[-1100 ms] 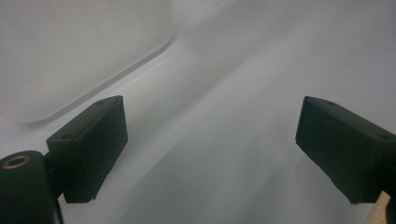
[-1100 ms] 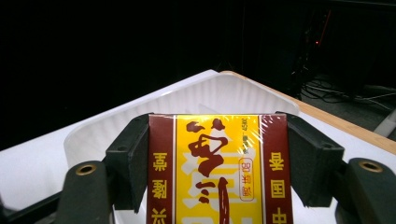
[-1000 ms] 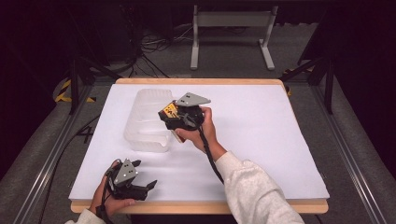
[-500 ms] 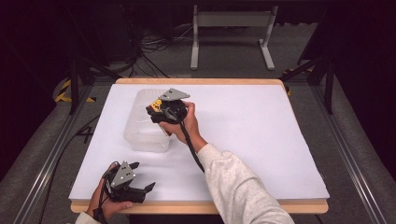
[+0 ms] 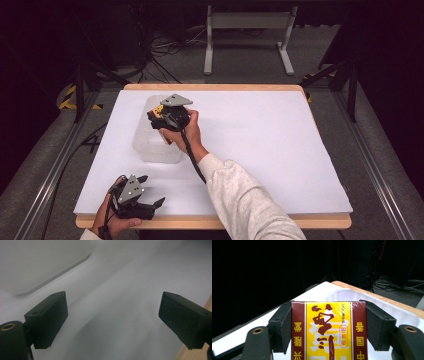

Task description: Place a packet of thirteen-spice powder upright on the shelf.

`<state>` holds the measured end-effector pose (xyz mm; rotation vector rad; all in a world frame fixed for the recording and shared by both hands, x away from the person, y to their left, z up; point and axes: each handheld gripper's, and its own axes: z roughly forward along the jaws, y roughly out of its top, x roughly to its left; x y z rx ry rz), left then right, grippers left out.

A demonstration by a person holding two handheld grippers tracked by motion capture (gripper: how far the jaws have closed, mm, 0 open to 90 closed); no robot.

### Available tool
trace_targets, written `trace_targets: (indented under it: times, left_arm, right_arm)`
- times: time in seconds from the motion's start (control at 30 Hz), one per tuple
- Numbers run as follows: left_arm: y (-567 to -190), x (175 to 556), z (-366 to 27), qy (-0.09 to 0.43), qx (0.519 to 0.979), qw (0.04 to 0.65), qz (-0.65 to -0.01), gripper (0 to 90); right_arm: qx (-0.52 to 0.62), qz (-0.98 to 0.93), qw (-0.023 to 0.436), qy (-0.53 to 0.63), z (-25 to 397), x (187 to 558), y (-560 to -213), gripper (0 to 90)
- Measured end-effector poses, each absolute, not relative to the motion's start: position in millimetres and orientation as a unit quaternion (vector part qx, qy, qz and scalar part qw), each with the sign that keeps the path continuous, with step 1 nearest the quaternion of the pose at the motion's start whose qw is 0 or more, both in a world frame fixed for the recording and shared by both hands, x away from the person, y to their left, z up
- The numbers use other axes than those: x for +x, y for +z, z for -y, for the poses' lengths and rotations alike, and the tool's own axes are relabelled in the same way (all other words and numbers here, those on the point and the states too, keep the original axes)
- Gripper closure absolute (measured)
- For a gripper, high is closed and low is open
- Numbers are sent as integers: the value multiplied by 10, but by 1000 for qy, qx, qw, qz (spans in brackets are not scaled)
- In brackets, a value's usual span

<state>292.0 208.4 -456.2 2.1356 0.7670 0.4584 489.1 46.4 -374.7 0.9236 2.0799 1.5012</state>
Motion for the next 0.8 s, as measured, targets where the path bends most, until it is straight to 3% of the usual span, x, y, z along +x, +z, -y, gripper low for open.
trace_targets:
  times: [0.2, 0.8]
  left_arm:
    - [-4560, 2919, -2088, 180, 845, 403, -302, 94]
    - [-4579, 2917, -2056, 180, 851, 391, -302, 93]
  right_arm:
    - [334, -748, 201, 537, -538, 4862, -3787, 320]
    - [307, -777, 168, 524, -208, 4667, -3860, 269]
